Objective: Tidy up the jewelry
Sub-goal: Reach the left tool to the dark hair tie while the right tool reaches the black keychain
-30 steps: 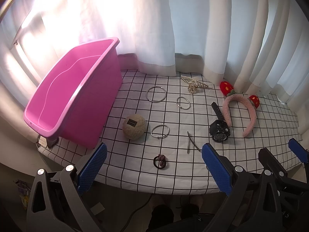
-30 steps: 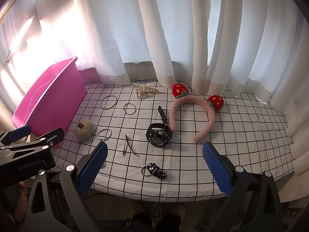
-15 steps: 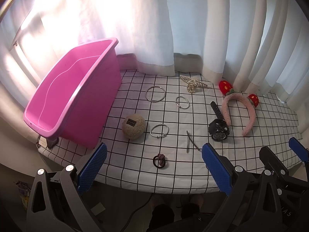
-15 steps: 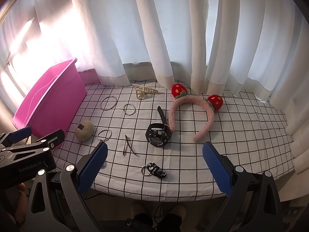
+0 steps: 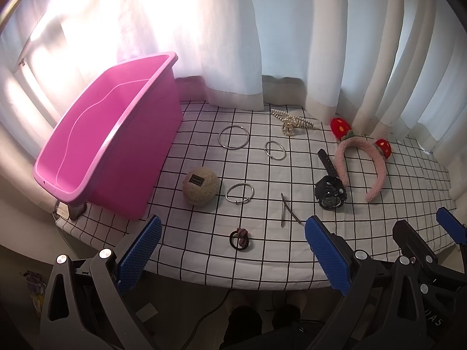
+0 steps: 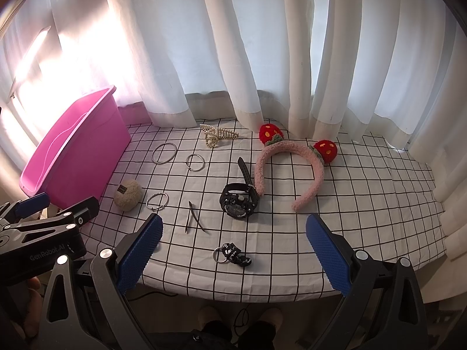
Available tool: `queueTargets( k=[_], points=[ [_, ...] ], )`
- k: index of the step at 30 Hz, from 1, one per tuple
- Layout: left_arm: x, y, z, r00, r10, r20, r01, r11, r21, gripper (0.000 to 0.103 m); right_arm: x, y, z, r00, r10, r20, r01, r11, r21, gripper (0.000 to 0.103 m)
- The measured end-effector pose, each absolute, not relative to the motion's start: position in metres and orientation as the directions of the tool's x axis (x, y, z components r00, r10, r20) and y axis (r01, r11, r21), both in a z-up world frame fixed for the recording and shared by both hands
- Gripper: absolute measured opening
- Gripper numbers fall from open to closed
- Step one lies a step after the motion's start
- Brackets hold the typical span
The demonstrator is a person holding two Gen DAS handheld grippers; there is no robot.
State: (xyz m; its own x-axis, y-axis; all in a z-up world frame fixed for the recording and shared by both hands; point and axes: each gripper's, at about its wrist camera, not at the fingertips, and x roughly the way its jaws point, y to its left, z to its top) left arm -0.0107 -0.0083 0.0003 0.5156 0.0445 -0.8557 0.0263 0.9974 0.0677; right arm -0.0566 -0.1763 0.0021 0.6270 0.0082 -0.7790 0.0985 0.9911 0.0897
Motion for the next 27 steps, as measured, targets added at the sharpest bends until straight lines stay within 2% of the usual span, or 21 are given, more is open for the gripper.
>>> queueTargets(
  k=[8, 19, 27],
  points=[
    [-0.011, 0.006, -0.028, 0.464, 0.048, -0.884, -0.010, 0.999, 0.049, 0.097, -0.063, -0.193, -0.019, 0.600, 0.043, -0.799, 0.106, 0.986, 0.132, 0.094],
    [-0.019, 0.041, -0.103, 0.394, 0.042, -0.918, -0.094, 0.996, 0.005, 0.097, -0.073, -0.223, -0.089, 0.519, 0.133, -0.844, 0.109, 0.970, 0.219, 0.094],
    [-0.021, 0.037, -0.137, 0.417, 0.001, -0.909, -0.044, 0.999, -0.019, 0.097, -0.060, -0.207, -0.131, 0.478, 0.162, -0.863, 0.060, 0.974, 0.216, 0.094]
  ],
)
